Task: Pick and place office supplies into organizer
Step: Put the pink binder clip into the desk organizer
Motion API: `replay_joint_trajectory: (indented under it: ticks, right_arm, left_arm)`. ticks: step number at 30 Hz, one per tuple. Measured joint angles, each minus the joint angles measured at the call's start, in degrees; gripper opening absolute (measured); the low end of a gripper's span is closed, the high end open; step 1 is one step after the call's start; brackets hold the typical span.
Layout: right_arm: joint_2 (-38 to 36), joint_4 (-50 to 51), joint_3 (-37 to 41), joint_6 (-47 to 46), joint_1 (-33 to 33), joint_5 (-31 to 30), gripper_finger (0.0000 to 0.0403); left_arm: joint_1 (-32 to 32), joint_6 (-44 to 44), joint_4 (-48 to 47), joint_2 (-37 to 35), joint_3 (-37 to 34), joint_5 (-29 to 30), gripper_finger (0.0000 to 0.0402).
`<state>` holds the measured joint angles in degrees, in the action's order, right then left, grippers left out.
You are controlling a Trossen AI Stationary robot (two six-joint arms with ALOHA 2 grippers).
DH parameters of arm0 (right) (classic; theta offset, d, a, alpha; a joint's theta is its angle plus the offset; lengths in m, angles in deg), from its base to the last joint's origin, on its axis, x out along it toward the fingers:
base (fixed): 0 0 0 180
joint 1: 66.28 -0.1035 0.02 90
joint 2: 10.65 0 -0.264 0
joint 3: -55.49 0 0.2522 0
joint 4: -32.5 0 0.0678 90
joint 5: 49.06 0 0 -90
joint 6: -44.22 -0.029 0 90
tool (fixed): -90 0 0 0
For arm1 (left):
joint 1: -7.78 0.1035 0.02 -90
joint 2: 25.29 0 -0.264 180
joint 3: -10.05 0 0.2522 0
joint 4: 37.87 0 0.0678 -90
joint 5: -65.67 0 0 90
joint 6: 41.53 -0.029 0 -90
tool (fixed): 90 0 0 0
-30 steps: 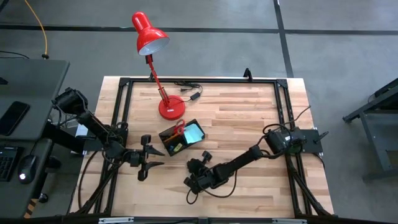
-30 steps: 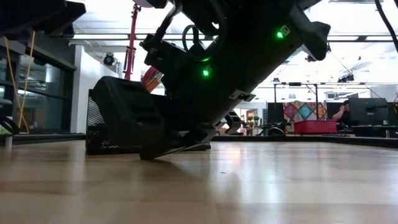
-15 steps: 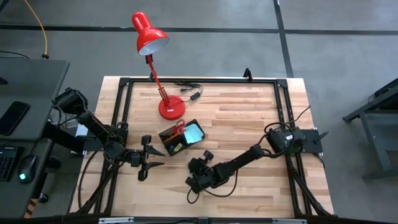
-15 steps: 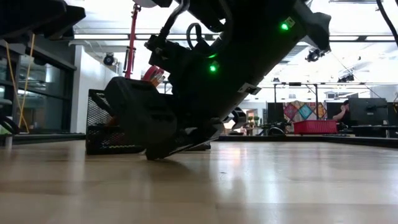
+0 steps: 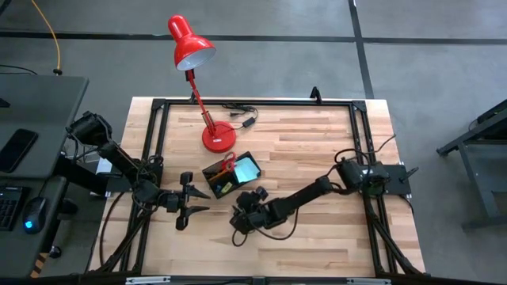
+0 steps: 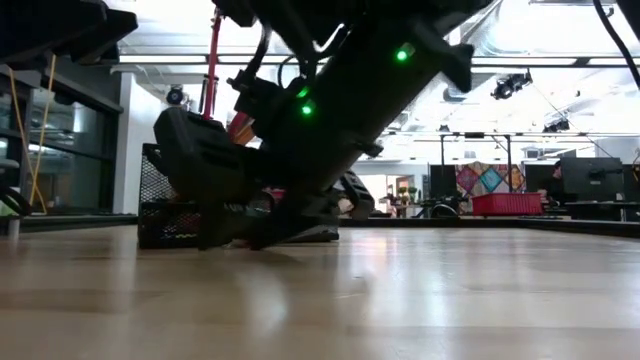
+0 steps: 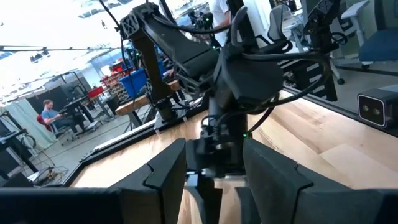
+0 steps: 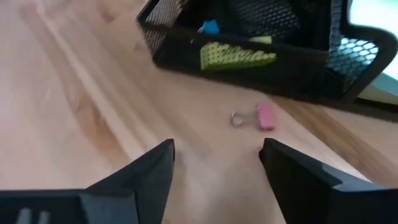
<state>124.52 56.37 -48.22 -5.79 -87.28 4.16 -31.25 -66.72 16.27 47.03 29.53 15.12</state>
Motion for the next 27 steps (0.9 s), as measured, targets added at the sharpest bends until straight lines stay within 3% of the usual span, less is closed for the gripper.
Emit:
replay_joint_trajectory:
  ticks: [8, 21, 27]
  right_arm:
    - [0.2, -2.7, 0.0, -1.2, 1.6, -1.6, 0.0178]
    - [0.0, -0.4, -0.2, -0.5, 3.7, 1.9, 0.0126]
    - [0.0, 1.9, -0.2, 0.4, 3.4, 0.7, 0.0025]
  left_arm:
    - [0.0, 0.2, 0.0, 0.0, 0.0, 0.0, 0.0152]
    - [0.0, 0.2, -0.2, 0.0, 0.0, -0.9, 0.0152]
    - [0.0, 0.6, -0.4, 0.0, 0.0, -0.9, 0.0152]
